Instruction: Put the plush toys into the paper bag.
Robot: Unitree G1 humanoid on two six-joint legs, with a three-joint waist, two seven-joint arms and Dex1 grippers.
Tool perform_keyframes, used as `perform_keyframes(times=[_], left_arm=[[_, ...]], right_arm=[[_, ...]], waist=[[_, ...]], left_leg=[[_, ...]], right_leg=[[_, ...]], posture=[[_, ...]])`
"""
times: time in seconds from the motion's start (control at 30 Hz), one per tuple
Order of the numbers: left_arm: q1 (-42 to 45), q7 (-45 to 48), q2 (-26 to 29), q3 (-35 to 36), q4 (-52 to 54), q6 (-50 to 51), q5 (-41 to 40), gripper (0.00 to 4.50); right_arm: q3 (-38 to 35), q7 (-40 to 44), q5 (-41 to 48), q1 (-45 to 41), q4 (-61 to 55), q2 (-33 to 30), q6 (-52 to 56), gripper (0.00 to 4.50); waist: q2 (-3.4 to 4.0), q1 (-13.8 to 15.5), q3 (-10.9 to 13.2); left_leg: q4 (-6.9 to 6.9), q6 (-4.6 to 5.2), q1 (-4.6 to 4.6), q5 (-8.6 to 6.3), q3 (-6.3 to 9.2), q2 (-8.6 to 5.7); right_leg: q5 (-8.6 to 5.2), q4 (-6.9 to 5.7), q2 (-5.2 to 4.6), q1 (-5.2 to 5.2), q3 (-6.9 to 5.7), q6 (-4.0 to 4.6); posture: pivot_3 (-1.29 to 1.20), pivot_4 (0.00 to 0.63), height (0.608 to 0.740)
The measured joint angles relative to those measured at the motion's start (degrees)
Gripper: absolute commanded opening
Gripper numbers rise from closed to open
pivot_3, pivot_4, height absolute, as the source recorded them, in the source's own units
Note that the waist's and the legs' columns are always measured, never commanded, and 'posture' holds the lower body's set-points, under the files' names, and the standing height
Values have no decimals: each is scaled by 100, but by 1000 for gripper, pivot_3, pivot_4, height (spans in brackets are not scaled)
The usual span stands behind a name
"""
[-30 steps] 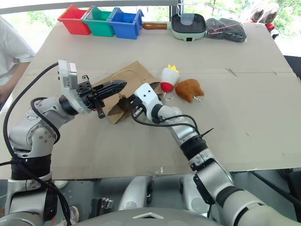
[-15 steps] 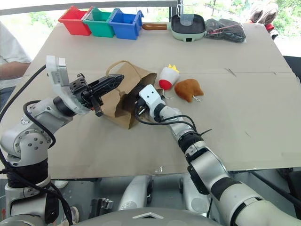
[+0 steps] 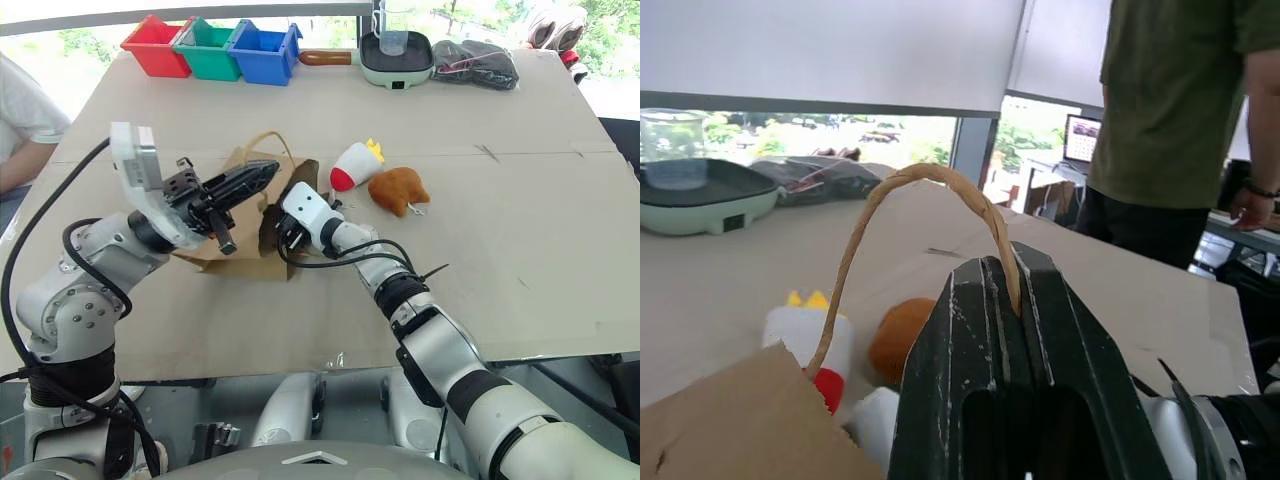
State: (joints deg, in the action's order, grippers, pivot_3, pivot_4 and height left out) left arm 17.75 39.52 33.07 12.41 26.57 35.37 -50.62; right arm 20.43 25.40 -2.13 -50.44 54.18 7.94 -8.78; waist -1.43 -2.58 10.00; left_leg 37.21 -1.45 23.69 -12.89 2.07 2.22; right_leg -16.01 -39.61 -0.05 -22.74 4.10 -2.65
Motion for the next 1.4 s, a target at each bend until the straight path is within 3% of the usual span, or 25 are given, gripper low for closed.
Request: perform_keyframes(times=[0.2, 0.37, 0.77, 0.9, 1.03, 1.2, 1.4], left_arm=[[33, 79, -341, -434, -14, -309, 285, 28], [381, 461, -671, -894, -398, -690, 617, 28], [1585, 1668, -1264, -1531, -1962, -1504, 1249, 28], [1668, 1917, -1232, -1528, -2082, -1563, 1321, 28], [1629, 1930, -1084, -1492, -2017, -1456, 1320, 28], [1477, 1547, -861, -1226, -1479, -1160, 1215, 28], [1233, 731, -642, -725, -680, -755, 1021, 28]], right_arm=[[284, 733, 58, 705, -1681, -66, 718, 0], [486, 1426, 28, 1508, -3398, -962, 1631, 0], [66, 1432, 20, 2065, -4926, -1962, 2567, 0], [130, 1492, 46, 2073, -4904, -1832, 2607, 0], [226, 1407, 38, 1956, -3942, -1268, 2167, 0], [130, 1124, -17, 1379, -2490, -687, 1241, 0], [106, 857, -128, 1186, -1752, -364, 579, 0]], waist=[[2, 47, 1], [2, 68, 2], [3, 14, 3], [3, 9, 3], [3, 5, 3], [1, 2, 1], [-2, -20, -4]], left_leg=[[-1, 0, 11, 0, 4, -1], [11, 0, 14, 0, 0, -7], [-1, 1, 16, 0, -3, -4], [-1, 1, 16, 0, -3, -3], [-1, 1, 15, 0, -4, -3], [-2, 1, 5, 0, -1, 0], [-2, 1, -5, 0, -1, 3]], right_leg=[[0, 14, -2, 0, -4, -1], [0, 20, -5, 3, -1, -2], [-1, 32, 2, 1, 2, -2], [-1, 33, 2, 1, 3, -3], [-1, 34, 2, 2, 3, -3], [-1, 29, 2, 6, 2, -3], [-1, 18, 4, 10, 4, -2]], posture=[[0, 150, 740], [0, 150, 740], [0, 150, 740], [0, 150, 740], [0, 150, 740], [0, 150, 740], [0, 150, 740]])
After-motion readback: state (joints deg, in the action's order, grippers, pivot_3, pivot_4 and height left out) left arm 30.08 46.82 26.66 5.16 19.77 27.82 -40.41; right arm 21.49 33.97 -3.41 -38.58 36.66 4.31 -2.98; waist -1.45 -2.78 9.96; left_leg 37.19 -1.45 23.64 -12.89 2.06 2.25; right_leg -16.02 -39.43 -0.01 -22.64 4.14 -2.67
